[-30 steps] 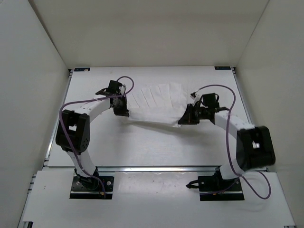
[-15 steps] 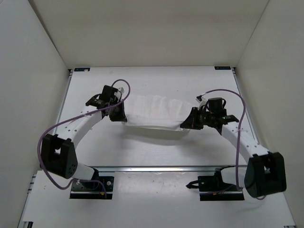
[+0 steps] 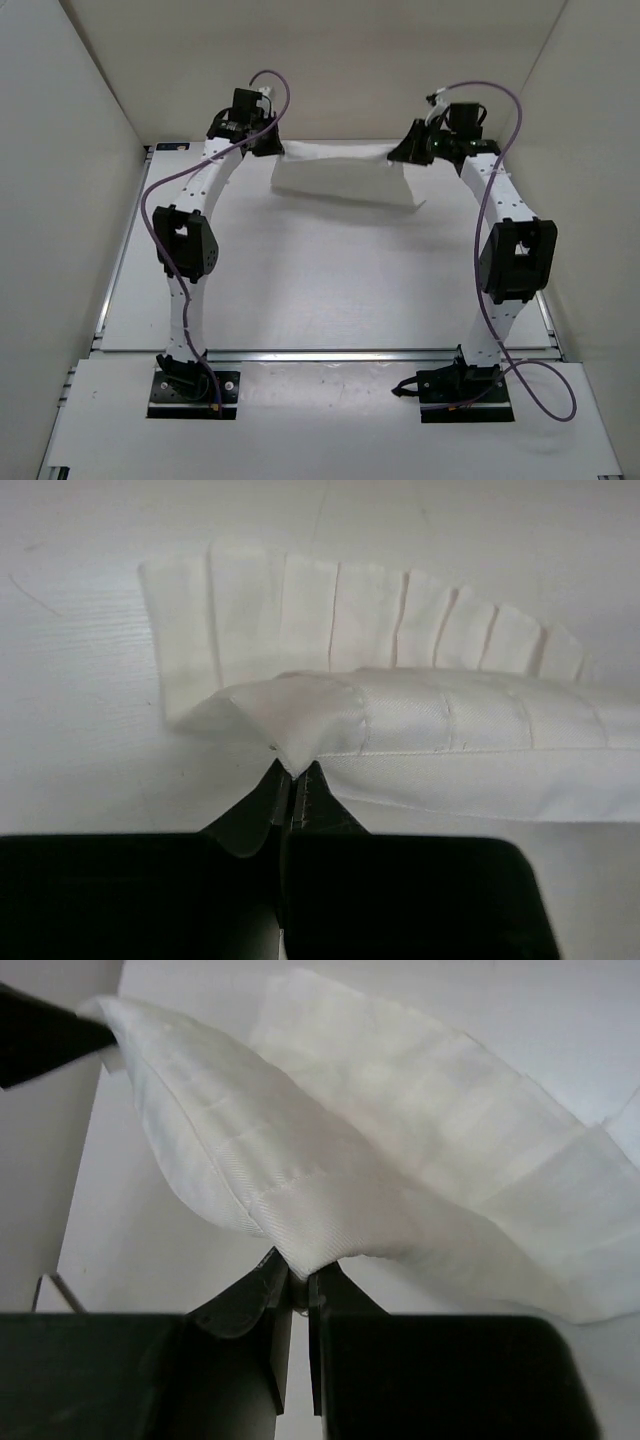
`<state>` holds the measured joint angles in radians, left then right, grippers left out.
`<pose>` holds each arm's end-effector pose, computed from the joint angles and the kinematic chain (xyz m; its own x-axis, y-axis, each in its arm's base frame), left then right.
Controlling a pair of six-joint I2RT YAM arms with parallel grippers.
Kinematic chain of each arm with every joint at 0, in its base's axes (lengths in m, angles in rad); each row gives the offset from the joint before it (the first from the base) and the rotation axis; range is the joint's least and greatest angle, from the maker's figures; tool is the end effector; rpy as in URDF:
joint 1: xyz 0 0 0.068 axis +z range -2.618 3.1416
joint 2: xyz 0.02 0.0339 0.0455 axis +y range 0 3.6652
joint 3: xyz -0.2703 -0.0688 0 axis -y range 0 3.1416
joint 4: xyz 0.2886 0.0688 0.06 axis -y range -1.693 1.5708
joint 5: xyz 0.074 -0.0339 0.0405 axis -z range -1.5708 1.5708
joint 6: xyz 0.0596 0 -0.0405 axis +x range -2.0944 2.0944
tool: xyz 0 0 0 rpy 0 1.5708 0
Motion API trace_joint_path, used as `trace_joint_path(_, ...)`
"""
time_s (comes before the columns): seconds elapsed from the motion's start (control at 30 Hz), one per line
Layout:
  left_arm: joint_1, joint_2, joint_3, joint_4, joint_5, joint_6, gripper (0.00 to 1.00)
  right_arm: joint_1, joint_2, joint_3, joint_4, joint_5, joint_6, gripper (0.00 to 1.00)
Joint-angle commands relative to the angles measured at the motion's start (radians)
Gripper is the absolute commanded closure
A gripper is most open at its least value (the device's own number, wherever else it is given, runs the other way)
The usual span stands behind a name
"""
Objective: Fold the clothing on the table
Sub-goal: Fold the skirt
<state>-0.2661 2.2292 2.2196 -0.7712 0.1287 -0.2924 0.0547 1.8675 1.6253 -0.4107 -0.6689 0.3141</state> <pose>0.5471 -0.1570 0.2908 -0.7508 -0.0917 -0.6542 0.1382 0.9466 -0.2913 0.4868 0.0637 0.2877 -0.7421 0.2021 -0.6391 -0.3212 0.7297 0.6037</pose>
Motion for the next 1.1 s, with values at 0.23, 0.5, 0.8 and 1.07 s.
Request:
trace_joint_path(0.23, 0.030, -0.377, -0.147, 0.127, -0.077, 0.074, 1.00, -0.043, -0.255, -0.058, 0.151, 0.117, -0.107, 1.00)
trace_joint_path(0.5, -0.143, -0.823, -1.024, 0.138, -0.204, 0.038, 1.00, 0.047, -0.574, -0.649, 0.001, 0.146, -0.092, 1.00)
trace_joint_path(0.8, -0.064, -1.315, -1.370, 0.001, -0.060, -0.133, 1.00, 0.205, -1.024, -1.053, 0.030, 0.105, 0.237, 1.00)
trace_joint_path(1.07, -0.041, -0.865, -1.272, 0.174, -0.067, -0.071, 1.00, 0.053, -0.670, -0.997, 0.139, 0.000, 0.151, 1.00)
